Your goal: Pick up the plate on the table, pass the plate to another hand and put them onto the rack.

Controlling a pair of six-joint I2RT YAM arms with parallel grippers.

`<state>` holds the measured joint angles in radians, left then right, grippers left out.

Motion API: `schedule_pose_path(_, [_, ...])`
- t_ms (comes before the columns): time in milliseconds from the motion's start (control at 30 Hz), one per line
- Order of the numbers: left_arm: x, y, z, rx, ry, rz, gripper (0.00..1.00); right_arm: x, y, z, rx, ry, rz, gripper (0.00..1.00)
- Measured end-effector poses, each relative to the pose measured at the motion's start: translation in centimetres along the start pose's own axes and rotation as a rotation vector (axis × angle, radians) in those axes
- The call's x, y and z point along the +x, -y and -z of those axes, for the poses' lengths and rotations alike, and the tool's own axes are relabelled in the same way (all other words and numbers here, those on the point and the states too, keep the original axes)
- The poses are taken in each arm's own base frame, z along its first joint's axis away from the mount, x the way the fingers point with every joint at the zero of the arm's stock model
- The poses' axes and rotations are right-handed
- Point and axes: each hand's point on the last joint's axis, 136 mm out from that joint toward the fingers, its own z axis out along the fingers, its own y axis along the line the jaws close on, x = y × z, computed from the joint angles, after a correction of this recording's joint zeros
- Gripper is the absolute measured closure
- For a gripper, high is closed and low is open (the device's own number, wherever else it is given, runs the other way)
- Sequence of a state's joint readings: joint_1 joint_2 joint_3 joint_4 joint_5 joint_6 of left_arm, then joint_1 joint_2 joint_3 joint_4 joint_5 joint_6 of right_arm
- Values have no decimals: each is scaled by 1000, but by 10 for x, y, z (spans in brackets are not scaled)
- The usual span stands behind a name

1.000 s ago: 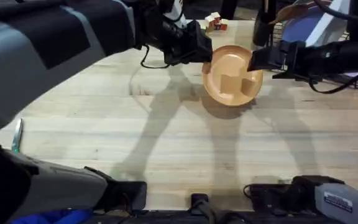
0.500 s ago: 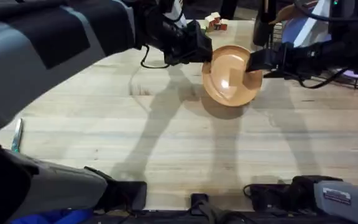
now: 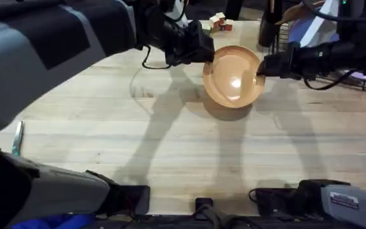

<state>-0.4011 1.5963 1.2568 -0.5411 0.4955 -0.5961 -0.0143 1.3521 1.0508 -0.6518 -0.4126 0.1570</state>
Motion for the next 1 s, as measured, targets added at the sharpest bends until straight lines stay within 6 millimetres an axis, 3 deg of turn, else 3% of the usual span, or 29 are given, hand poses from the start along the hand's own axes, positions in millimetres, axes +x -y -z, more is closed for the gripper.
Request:
schedule_pose_path(167, [0, 0, 0, -2, 1, 0, 949, 0, 0, 0, -1, 0, 0, 970])
schedule_pose_path(200, [0, 0, 0, -2, 1, 0, 890, 0, -1, 0, -4, 0, 0, 970])
schedule_pose_path(367, [1, 3, -1, 9, -5, 4, 179, 0, -1, 0, -7, -1, 1, 971])
schedule_pose_path(467, [2, 3, -1, 12, -6, 7, 19, 0, 0, 0, 2, 0, 1, 971])
schedule_pose_path(700, [-3, -2, 2, 6, 5, 18, 5, -5, 6, 0, 37, 21, 10, 971])
schedule_pose_path(867, [-14, -14, 9, -7, 33, 46, 5, -21, 13, 4, 52, 83, 49, 971])
schedule_pose_path(1000, [-25, -26, 16, -20, 61, 74, 6, -45, 26, 24, 85, 156, 59, 971])
